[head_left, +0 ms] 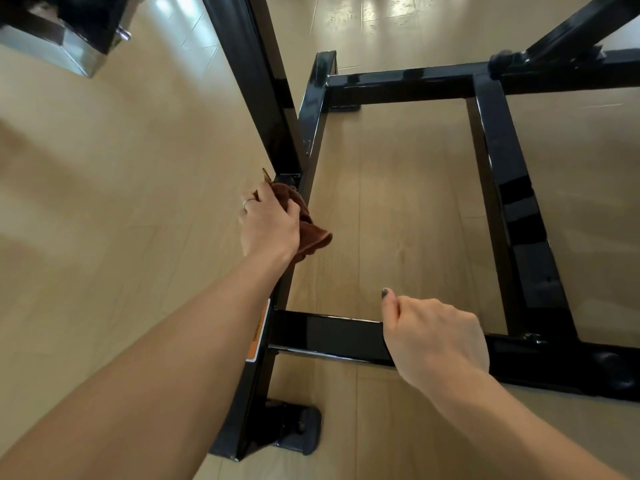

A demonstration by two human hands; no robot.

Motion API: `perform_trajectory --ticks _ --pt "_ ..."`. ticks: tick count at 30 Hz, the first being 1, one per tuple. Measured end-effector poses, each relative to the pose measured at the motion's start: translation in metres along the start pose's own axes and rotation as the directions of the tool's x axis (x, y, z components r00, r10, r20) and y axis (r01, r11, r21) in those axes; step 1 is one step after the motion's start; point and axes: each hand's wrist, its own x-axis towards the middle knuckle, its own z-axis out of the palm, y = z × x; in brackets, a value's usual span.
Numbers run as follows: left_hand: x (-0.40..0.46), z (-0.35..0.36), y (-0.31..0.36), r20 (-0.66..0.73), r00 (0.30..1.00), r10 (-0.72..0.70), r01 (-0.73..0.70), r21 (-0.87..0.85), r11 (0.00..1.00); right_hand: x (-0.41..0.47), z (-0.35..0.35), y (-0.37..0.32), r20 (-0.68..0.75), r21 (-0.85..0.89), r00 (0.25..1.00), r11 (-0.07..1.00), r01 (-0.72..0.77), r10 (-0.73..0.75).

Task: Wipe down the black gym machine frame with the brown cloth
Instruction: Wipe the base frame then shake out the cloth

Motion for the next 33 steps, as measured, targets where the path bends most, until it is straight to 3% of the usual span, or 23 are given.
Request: perform_trajectory --ticks 6,10,16,21,25,33 --pt "-0.050 -0.021 -0.029 0.089 0.989 0.121 -0.113 -0.089 0.990 -0.004 -0.002 -0.002 -0.017 -0.018 0.999 0.999 0.041 -0.041" --pt "-0.099 -0.042 -0.051 0.096 0.988 0.123 -0.111 -0.126 0.986 -0.006 -0.004 -0.002 -0.003 -0.112 0.994 0.988 0.109 -0.110" --pt "-0.056 -0.022 -0.024 0.064 0.992 0.111 -0.116 0.078 0.990 -0.006 -0.005 -0.003 0.009 -0.124 0.993 0.986 0.115 -0.115" --pt "-0.009 -0.001 0.022 -0.016 0.999 0.049 -0.043 0.278 0.960 -0.007 -0.025 -0.008 0.133 -0.163 0.981 0.974 0.160 -0.139" --pt "-0.015 -0.004 0.016 0.033 0.998 0.054 -0.061 0.248 0.967 -0.007 -0.016 -0.008 0.044 -0.111 0.992 0.986 0.126 -0.122" --pt "-0.065 -0.031 -0.013 0.170 0.982 0.077 -0.109 0.187 0.976 -0.007 -0.008 -0.008 0.057 -0.101 0.996 0.993 0.068 -0.063"
